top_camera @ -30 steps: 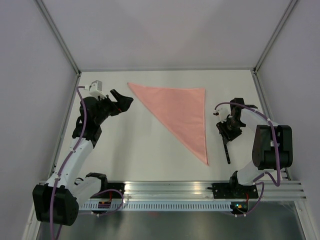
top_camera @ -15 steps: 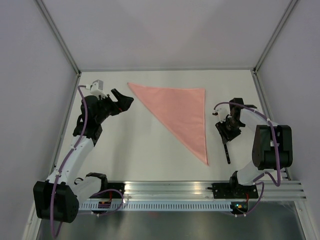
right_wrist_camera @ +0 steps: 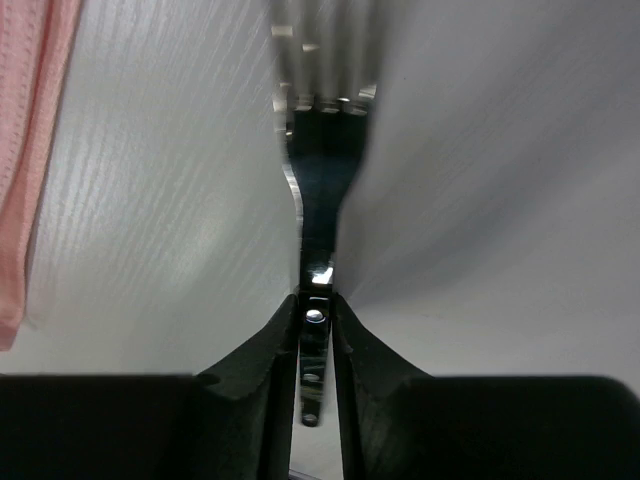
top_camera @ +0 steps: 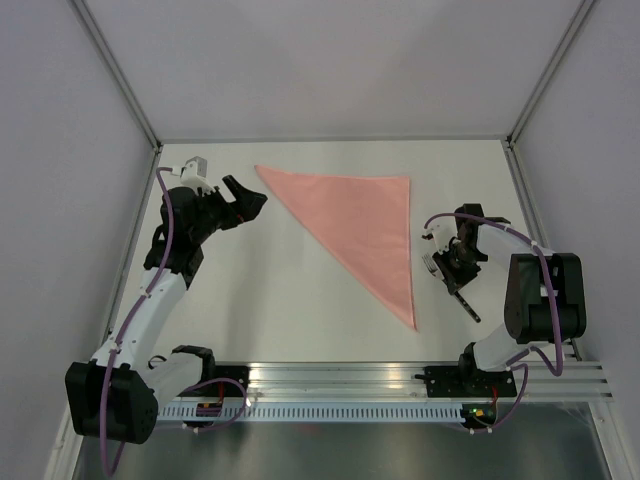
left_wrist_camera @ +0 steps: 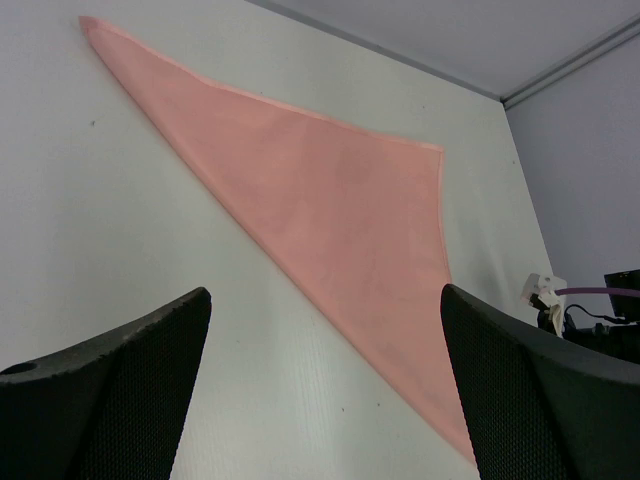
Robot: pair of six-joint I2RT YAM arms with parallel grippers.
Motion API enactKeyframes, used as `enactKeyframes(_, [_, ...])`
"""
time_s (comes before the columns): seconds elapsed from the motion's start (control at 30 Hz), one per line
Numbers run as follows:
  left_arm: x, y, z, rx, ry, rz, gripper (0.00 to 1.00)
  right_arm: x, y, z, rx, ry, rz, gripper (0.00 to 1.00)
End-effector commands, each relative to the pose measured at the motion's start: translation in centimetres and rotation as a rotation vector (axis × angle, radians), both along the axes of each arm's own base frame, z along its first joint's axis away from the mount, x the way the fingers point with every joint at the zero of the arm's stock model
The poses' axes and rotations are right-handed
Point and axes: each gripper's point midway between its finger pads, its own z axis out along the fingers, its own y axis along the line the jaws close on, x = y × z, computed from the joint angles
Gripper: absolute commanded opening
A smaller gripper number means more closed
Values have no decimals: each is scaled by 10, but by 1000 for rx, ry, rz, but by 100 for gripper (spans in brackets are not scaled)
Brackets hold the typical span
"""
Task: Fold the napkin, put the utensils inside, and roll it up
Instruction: Pick up the fork at the center of the board, then place the fork on the napkin.
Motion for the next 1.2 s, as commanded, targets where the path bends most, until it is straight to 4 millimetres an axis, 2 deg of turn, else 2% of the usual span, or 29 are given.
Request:
enactKeyframes(0.0, [2, 1, 20, 23, -40, -15, 100, -1, -6, -2, -34, -28, 4, 21])
enactKeyframes(0.13, [1, -2, 25, 15, -36, -26, 100, 12, -8, -4, -48, -72, -6, 8])
enactKeyframes(0.2, [1, -2, 32, 10, -38, -30, 100, 26, -6, 0, -41, -110, -17, 1])
enactKeyframes(0.4, [-1, -2, 53, 15, -48, -31, 100, 61, 2, 22, 8, -205, -57, 0])
enactKeyframes(0.63, [-4, 1, 71, 22, -59, -18, 100, 87, 11, 46, 58, -254, -90, 0])
enactKeyframes(0.67, [-4, 1, 74, 20, -60, -17, 100, 97, 12, 56, 69, -277, -95, 1])
enactKeyframes(0.7, [-4, 1, 75, 16, -60, -16, 100, 99, 25, 56, 89, -267, -74, 0])
enactKeyframes(0.77, [-4, 1, 77, 12, -55, -15, 100, 105, 31, 60, 101, -267, -70, 0])
enactKeyframes(0.83, [-4, 0, 80, 4, -50, -13, 100, 118, 46, 67, 114, -276, -50, 0])
enactKeyframes(0.87, [-3, 1, 85, 1, -56, -11, 100, 127, 60, 75, 124, -295, -26, 0])
enactKeyframes(0.93, [-2, 0, 87, -7, -50, -9, 100, 131, 78, 73, 143, -265, -20, 0])
enactKeyframes(0.97, [-1, 0, 91, -10, -56, -5, 100, 141, 89, 83, 156, -287, -12, 0])
enactKeyframes(1.03, [2, 0, 92, -15, -49, 3, 100, 143, 115, 79, 174, -255, 21, 0])
enactKeyframes(1.07, [3, 1, 95, -14, -53, 6, 100, 153, 126, 89, 193, -274, 17, 0])
enactKeyframes(1.13, [5, 2, 95, -14, -47, 12, 100, 152, 152, 80, 200, -228, 48, 0])
enactKeyframes(1.17, [6, 1, 96, -16, -44, 13, 100, 161, 166, 88, 222, -242, 52, 0])
